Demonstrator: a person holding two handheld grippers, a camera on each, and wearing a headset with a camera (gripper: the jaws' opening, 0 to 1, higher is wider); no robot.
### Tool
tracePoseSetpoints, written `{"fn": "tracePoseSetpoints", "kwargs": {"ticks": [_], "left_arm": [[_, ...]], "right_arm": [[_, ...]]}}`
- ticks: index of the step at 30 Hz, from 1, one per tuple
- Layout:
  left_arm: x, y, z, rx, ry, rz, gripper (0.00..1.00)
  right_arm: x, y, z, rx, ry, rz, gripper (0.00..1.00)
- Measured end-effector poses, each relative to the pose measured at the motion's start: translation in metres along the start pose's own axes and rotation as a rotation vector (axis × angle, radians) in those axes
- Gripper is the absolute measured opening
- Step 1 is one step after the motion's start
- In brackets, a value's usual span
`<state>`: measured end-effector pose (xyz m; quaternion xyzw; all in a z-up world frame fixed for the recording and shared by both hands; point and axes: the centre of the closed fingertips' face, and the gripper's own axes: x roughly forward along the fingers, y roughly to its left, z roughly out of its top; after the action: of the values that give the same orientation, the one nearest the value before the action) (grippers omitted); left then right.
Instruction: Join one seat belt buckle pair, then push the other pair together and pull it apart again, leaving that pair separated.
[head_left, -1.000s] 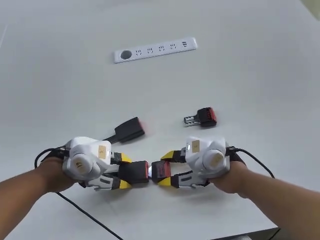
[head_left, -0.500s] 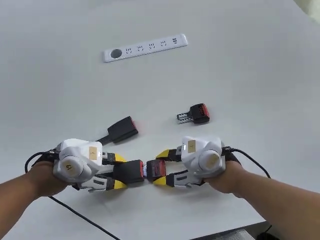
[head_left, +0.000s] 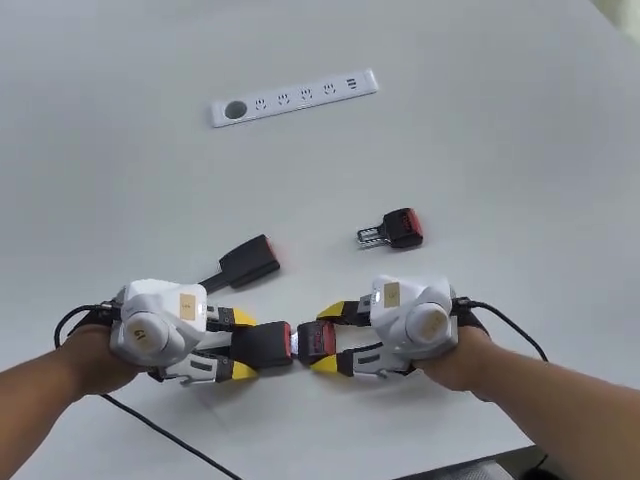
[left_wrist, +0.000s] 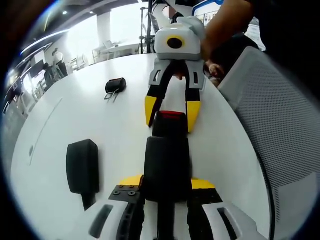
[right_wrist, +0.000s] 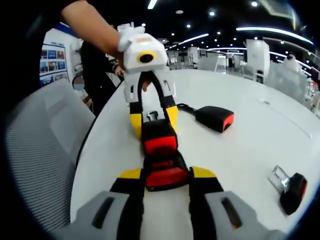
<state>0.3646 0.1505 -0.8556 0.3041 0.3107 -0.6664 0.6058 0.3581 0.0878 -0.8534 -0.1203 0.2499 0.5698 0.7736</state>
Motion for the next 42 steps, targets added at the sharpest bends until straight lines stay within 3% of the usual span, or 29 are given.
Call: {"fn": "tracePoseSetpoints", "kwargs": {"ticks": [23,32,34,36,38,40,41,42], "left_arm": [[0.0,-0.002,0.0,0.012,0.016,0.022,0.34],[0.001,-0.001,0.001,-0.005,0.053,0.022,0.35],[0.001,-0.002,0.001,-0.003,0.072,0.033,0.35],[0.001,-0.002,-0.001,-0.028,0.085,0.042,0.38],[-0.001,-0.008,-0.004,-0.022,0.101,0.042,0.43],[-0.004,-0.011,-0.006,-0.048,0.109,0.054,0.52],[-0.006,-0.011,-0.004,-0.062,0.097,0.066,0.55],[-0.01,-0.006,0.001,-0.109,0.063,0.111,0.58]], "right_arm": [[0.001,0.003,0.0,0.009,0.021,-0.021,0.35],[0.001,0.003,0.001,-0.014,0.047,-0.019,0.36],[0.0,0.002,-0.002,-0.034,0.085,-0.027,0.37],[-0.003,0.001,-0.002,0.0,0.084,-0.042,0.37],[-0.007,-0.001,0.0,0.026,0.077,-0.07,0.43],[-0.011,-0.001,0.006,0.072,0.031,-0.085,0.54],[-0.014,-0.003,0.006,0.086,0.03,-0.098,0.59],[-0.018,-0.005,0.009,0.083,0.017,-0.111,0.63]]}}
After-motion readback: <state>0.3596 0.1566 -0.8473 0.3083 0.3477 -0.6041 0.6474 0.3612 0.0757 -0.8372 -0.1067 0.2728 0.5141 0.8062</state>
